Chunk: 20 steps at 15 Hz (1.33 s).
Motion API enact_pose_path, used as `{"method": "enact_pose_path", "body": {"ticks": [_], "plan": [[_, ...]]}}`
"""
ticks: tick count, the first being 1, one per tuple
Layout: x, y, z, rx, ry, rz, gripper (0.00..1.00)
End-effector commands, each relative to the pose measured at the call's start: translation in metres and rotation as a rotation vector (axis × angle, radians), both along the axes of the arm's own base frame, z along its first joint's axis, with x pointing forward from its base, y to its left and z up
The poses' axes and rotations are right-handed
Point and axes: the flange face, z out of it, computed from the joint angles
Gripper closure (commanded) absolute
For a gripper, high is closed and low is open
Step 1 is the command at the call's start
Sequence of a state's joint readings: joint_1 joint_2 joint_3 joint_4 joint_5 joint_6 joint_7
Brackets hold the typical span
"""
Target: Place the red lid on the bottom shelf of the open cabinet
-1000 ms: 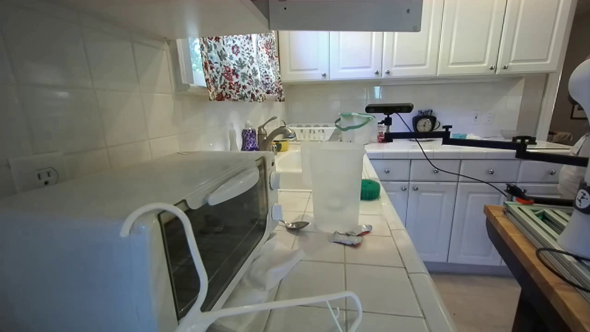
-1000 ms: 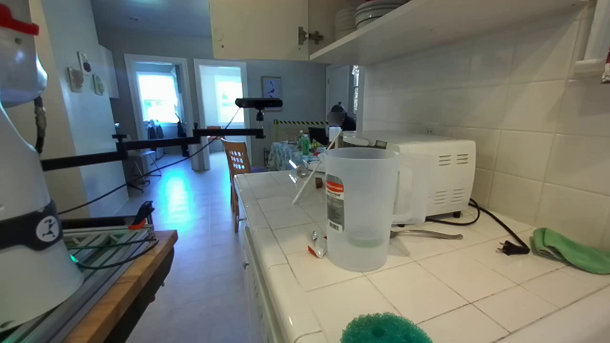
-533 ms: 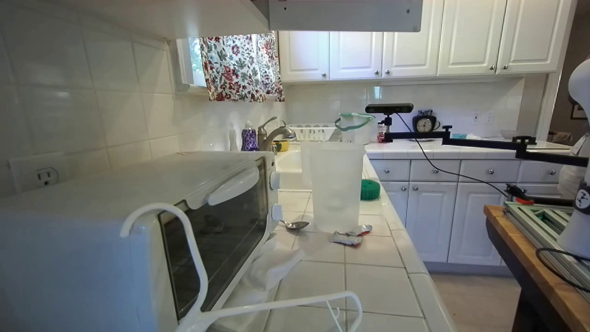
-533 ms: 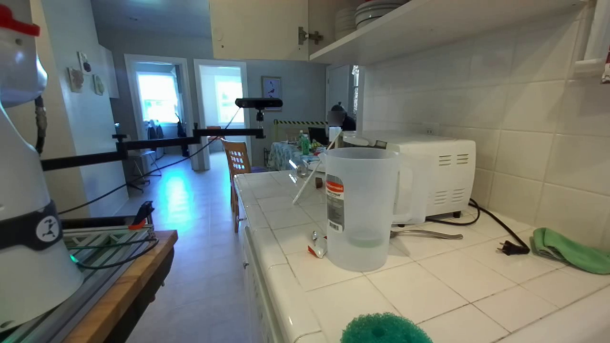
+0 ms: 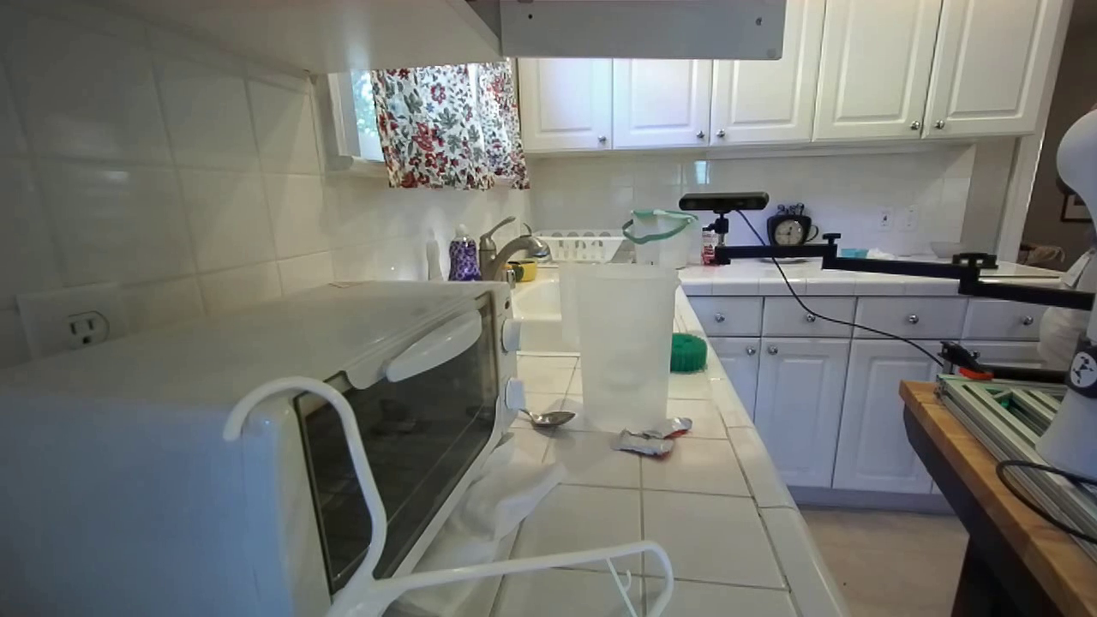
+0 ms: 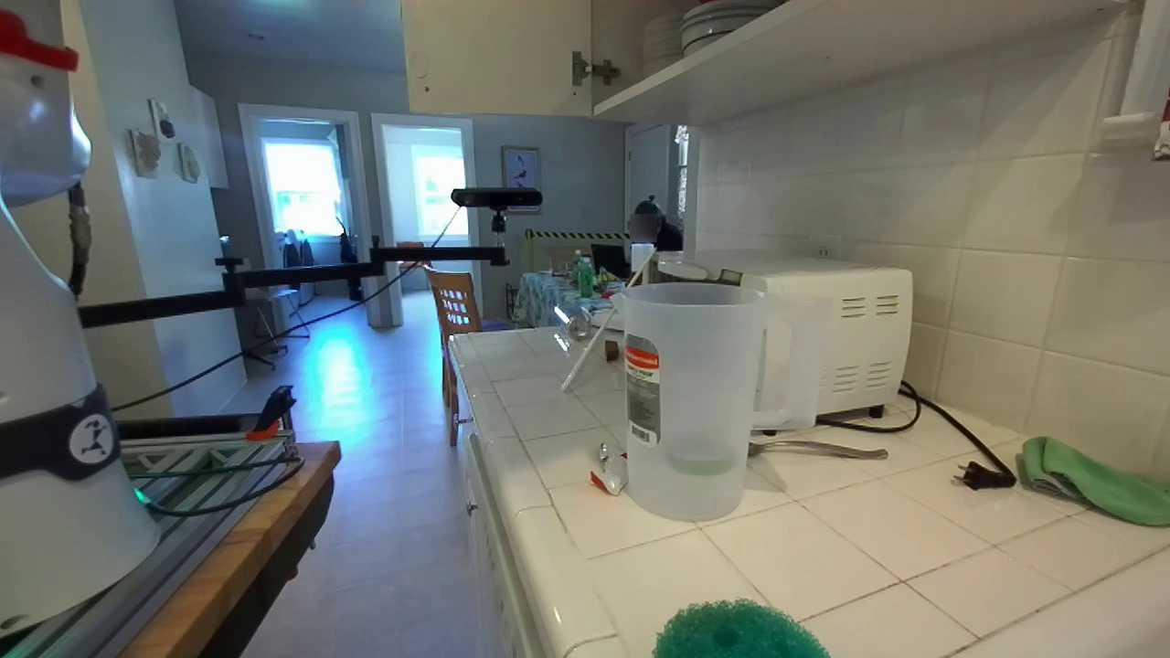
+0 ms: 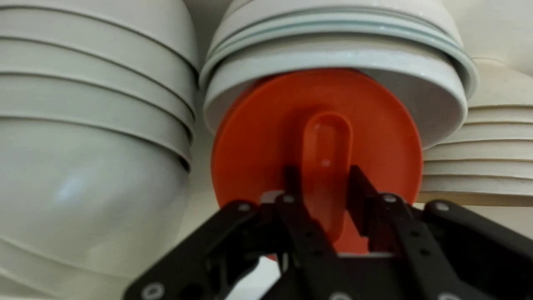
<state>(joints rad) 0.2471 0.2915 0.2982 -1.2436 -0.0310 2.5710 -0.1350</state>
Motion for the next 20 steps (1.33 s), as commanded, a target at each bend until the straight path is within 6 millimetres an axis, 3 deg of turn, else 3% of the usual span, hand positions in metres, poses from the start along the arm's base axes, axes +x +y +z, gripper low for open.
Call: {"method": "enact_pose_path", "body": {"ticks": [1,2,3,4,5,10,12,20], "plan": [[0.0086,0.0004,0.0034,-0.025,-0.019,0.02,0.92],[0.0092,0.0003,0.0027,-0.025,-0.017,0.018,0.92],[0.0096,0.0004,0.0026,-0.025,-0.016,0.017,0.71],[0.0102,0.0002,0.0023,-0.025,-0.015,0.015,0.43],[0.0105,-0.0001,0.0022,-0.025,-0.015,0.015,0.43],[0.0129,-0.0035,0.0027,-0.03,-0.007,0.007,0.06],[0.0129,-0.0039,0.0037,-0.031,-0.006,0.007,0.0],[0.0104,-0.0061,0.0072,-0.03,0.01,-0.018,0.0]]}}
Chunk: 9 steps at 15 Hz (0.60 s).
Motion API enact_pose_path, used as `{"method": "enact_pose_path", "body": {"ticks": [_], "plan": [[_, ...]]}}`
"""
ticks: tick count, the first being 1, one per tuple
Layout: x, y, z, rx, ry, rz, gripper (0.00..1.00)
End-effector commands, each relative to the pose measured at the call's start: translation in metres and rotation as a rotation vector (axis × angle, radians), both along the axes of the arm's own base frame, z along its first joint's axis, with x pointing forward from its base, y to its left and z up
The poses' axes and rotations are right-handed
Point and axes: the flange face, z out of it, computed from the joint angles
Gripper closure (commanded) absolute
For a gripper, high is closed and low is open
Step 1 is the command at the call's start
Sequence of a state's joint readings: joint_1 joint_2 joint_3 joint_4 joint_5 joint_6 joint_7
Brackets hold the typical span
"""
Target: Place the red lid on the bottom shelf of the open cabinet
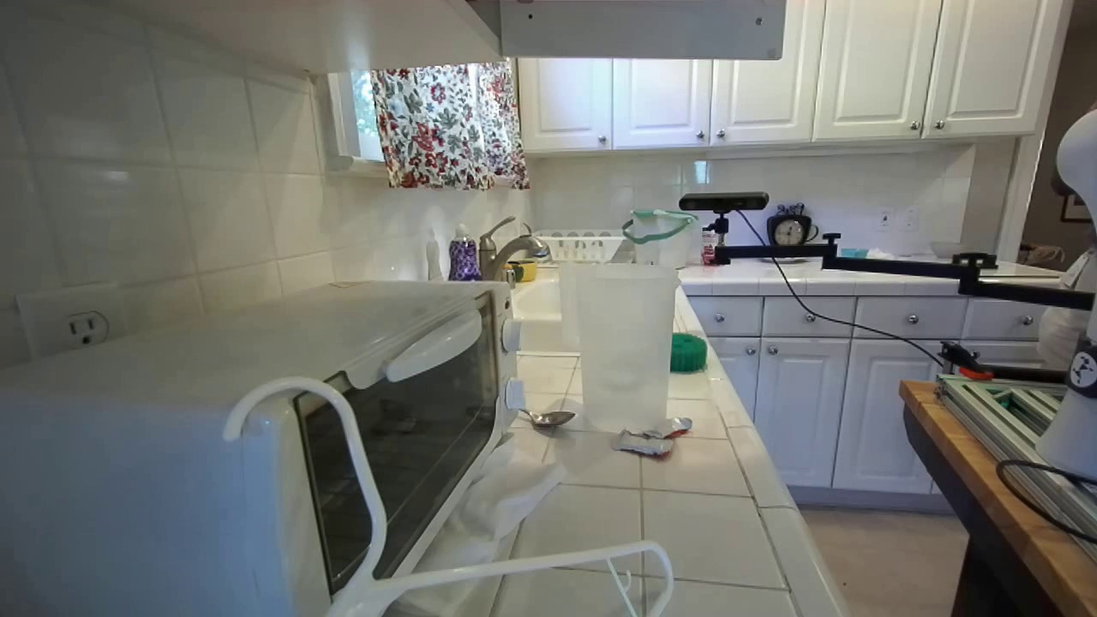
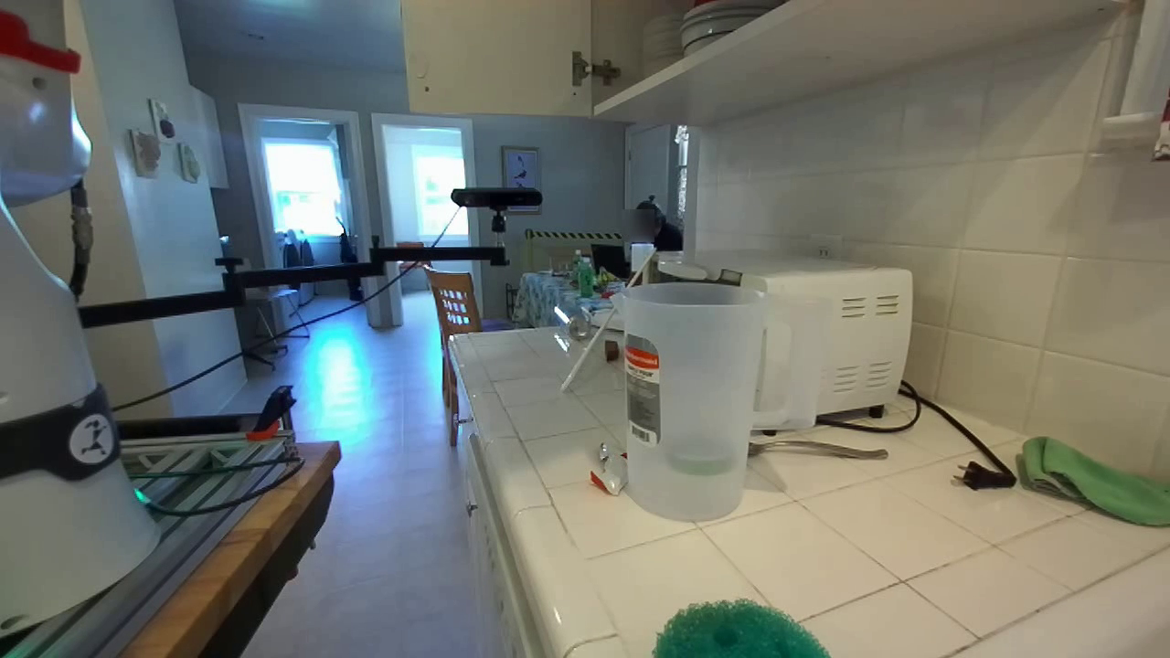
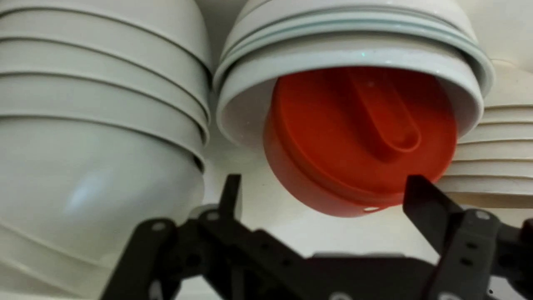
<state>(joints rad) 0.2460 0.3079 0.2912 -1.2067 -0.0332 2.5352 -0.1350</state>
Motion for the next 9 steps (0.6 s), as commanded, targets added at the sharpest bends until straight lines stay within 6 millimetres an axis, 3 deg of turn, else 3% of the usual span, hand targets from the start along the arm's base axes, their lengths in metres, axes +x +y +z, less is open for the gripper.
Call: {"method": "enact_pose_path", "body": {"ticks": [1,6,9], "plan": [[0.002,-0.001,0.005,-0.024,0.016,-0.014,0.0],[-0.035,-0.008,0.015,-0.065,0.153,-0.096,0.0],[-0.068,-0.008,0.025,-0.092,0.217,-0.122,0.0]]}}
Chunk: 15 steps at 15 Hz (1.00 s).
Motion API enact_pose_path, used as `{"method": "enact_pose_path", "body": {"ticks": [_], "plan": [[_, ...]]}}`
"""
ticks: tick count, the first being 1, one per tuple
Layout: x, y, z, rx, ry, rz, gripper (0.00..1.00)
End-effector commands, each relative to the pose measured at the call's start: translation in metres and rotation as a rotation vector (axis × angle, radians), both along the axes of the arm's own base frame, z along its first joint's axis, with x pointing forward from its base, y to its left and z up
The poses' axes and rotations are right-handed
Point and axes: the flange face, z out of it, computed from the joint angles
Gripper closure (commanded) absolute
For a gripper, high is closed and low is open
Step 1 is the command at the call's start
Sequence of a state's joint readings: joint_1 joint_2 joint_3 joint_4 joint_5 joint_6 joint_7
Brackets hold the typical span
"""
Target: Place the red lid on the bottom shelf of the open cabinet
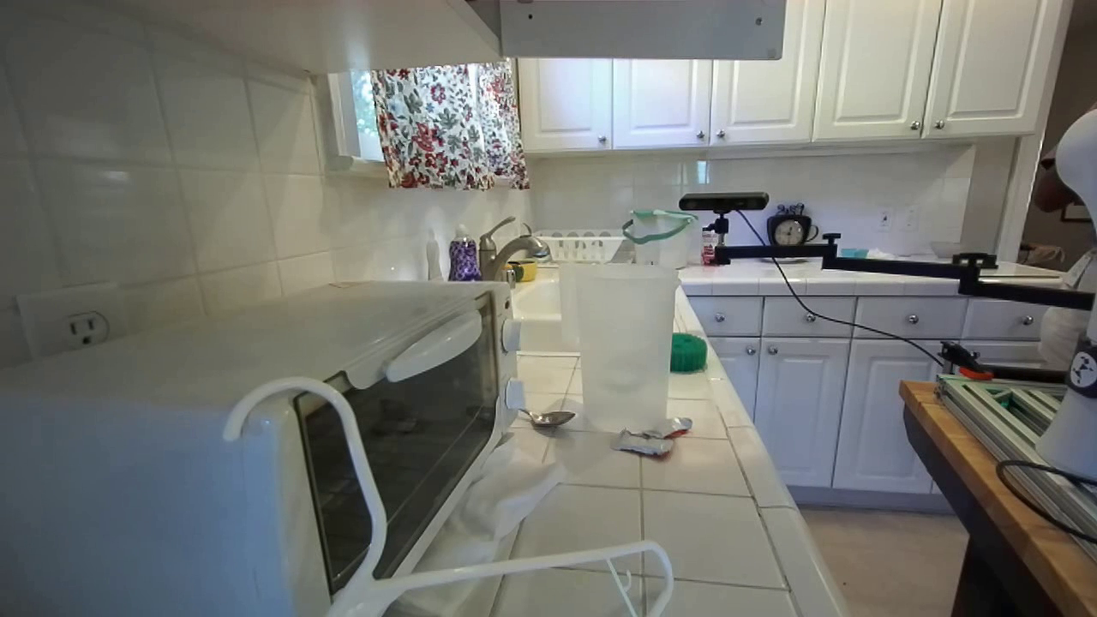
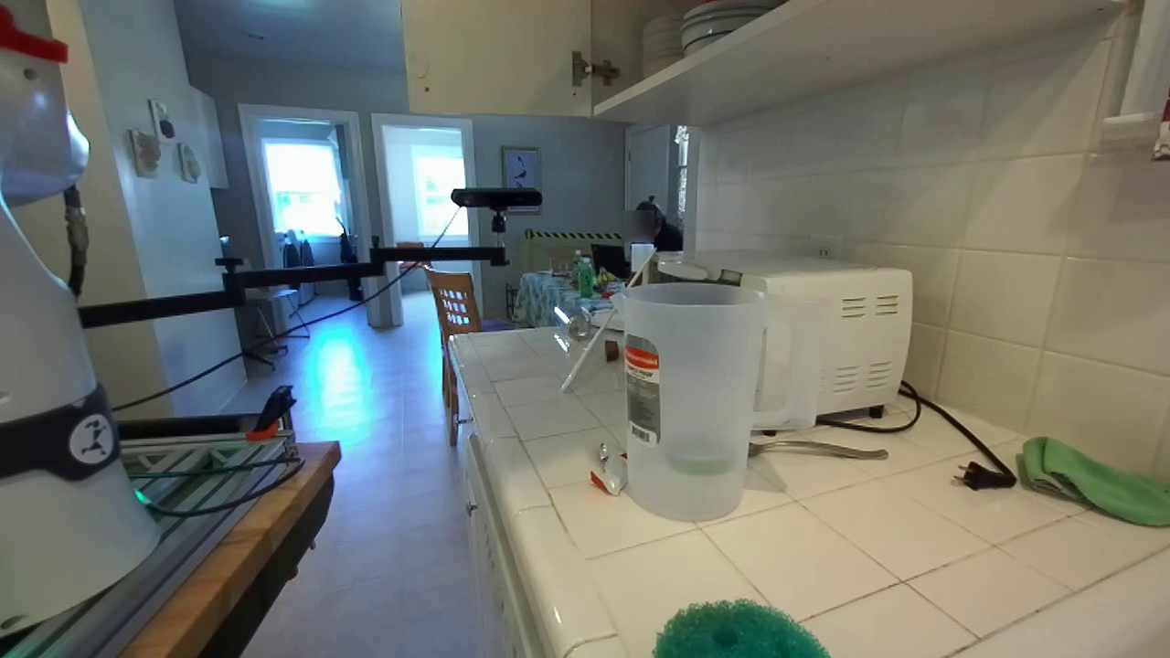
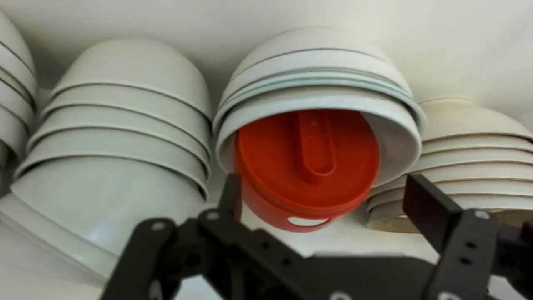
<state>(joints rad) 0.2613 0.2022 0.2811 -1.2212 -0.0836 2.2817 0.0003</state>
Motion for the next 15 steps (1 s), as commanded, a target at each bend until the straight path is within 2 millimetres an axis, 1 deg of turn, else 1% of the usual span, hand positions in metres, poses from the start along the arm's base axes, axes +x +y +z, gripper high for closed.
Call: {"method": "enact_pose_path", "body": {"ticks": [1,2,5,7,10,13,15], "plan": [[-0.036,-0.005,-0.002,-0.048,0.085,-0.053,0.0],[-0.046,-0.006,-0.002,-0.06,0.115,-0.061,0.0],[-0.073,-0.014,-0.023,-0.056,0.263,-0.069,0.0],[-0.086,-0.023,-0.039,-0.037,0.349,-0.089,0.0],[-0.104,-0.044,-0.061,-0.005,0.456,-0.136,0.0],[-0.123,-0.068,-0.077,0.015,0.521,-0.191,0.0],[-0.136,-0.081,-0.083,0.02,0.552,-0.219,0.0]]}}
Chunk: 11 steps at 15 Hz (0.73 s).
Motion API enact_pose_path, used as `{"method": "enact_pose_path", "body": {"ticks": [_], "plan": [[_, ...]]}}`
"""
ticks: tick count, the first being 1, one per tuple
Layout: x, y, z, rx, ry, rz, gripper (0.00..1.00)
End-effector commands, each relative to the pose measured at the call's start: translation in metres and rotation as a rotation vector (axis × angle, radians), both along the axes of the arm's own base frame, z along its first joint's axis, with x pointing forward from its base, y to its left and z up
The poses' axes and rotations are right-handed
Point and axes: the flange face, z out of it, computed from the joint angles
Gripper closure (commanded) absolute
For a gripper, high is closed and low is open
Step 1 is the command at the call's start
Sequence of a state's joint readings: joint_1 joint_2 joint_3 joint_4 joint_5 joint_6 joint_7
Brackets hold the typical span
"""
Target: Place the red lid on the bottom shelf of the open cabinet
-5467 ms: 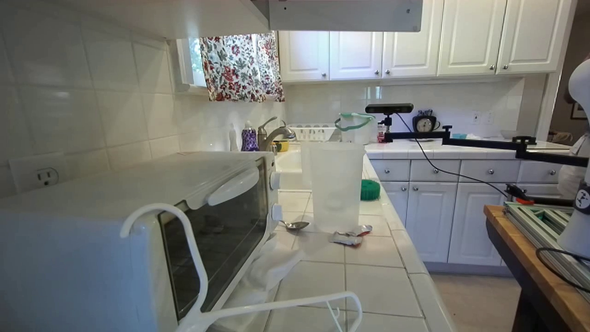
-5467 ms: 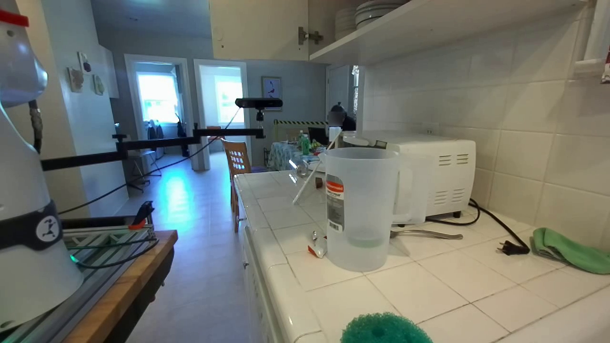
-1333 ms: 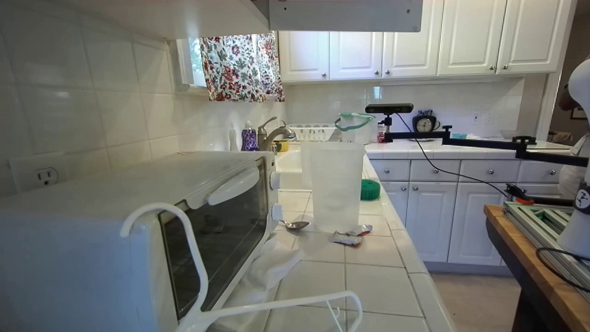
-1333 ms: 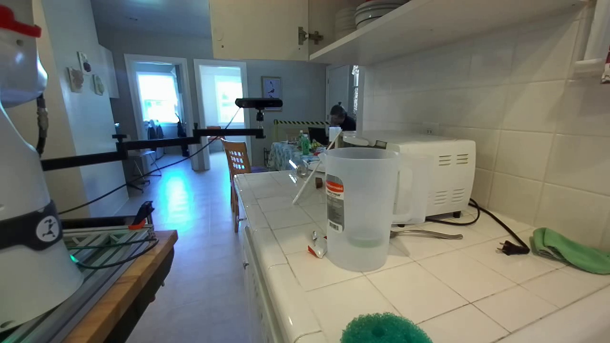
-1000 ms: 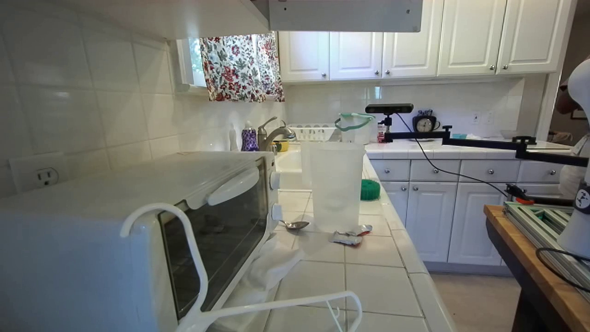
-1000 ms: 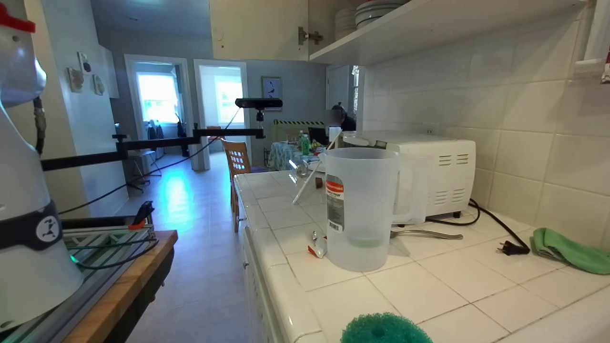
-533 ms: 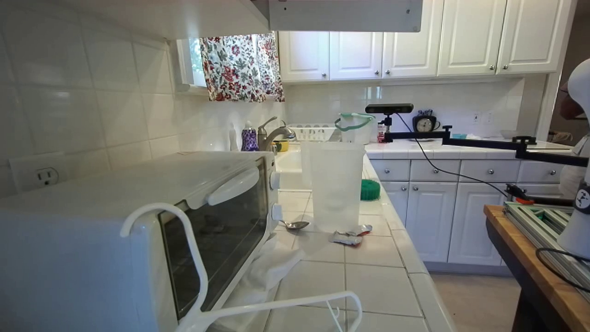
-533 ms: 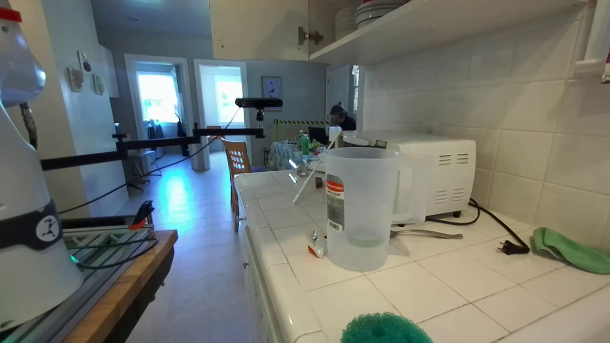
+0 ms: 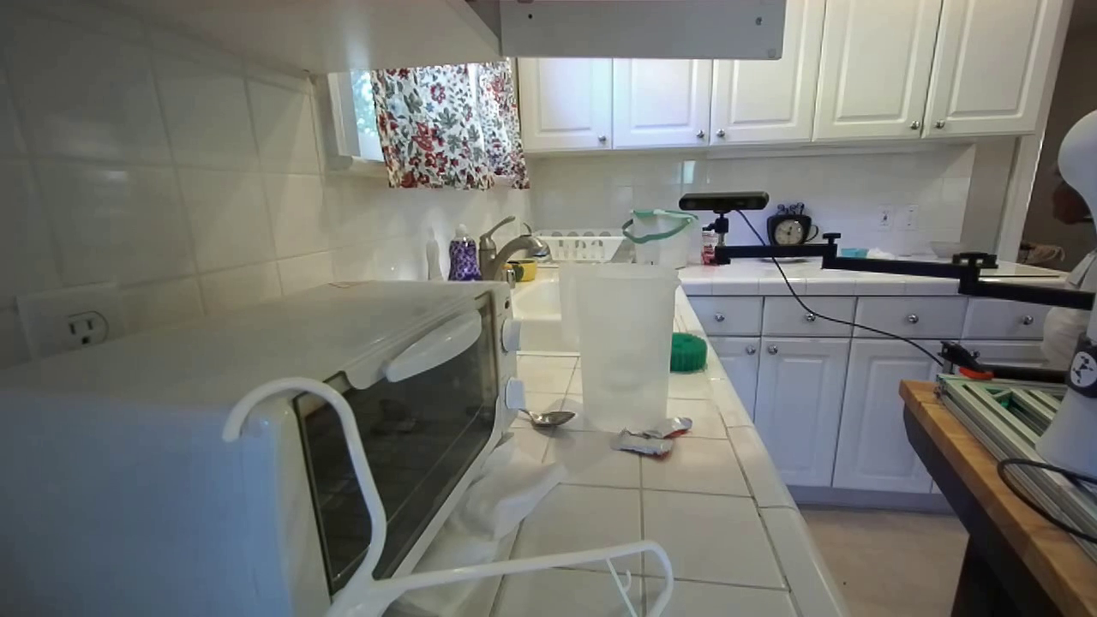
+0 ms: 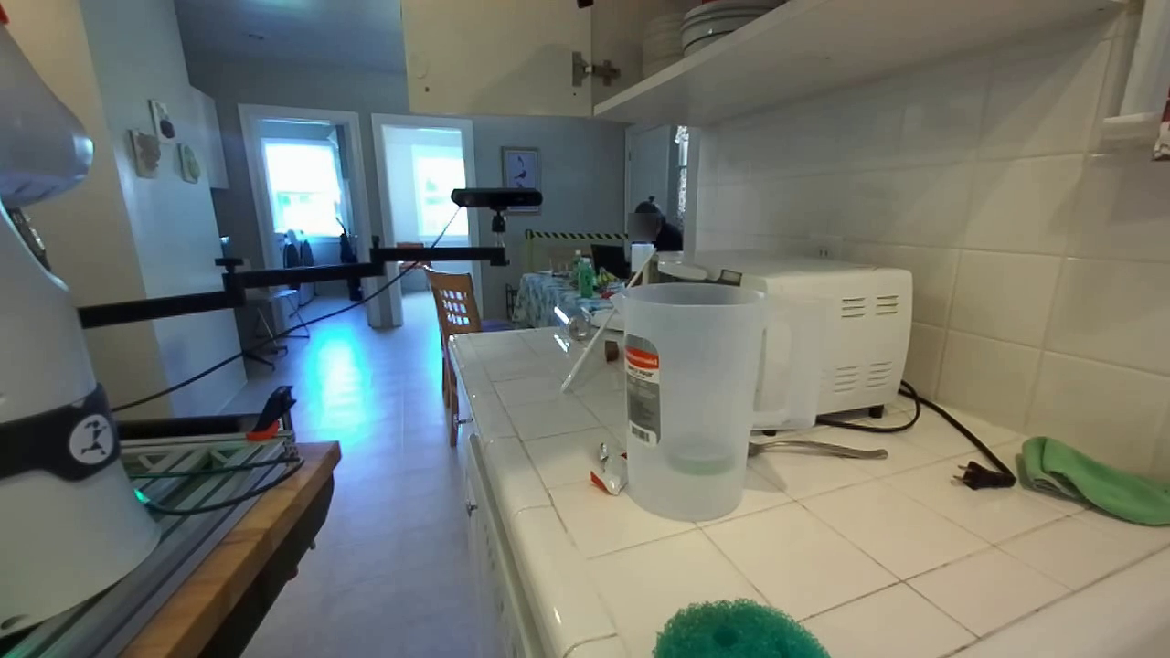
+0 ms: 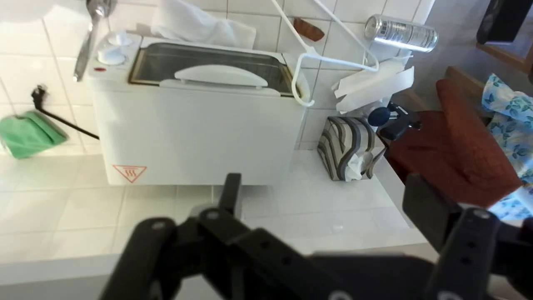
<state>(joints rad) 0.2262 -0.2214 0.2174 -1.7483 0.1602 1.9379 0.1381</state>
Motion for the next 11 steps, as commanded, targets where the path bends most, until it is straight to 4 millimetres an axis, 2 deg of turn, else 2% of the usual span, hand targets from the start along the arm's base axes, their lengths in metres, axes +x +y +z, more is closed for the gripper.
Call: {"method": "enact_pose_path", "body": {"ticks": [1,5,8,9,11], "plan": [[-0.028,-0.023,-0.017,0.032,0.049,-0.076,0.0],[-0.044,-0.042,-0.042,0.023,0.092,-0.146,0.0],[-0.051,-0.049,-0.057,0.026,0.122,-0.148,0.0],[-0.042,-0.043,-0.051,-0.012,0.118,-0.13,0.0],[-0.045,-0.045,-0.055,-0.008,0.127,-0.134,0.0]]}}
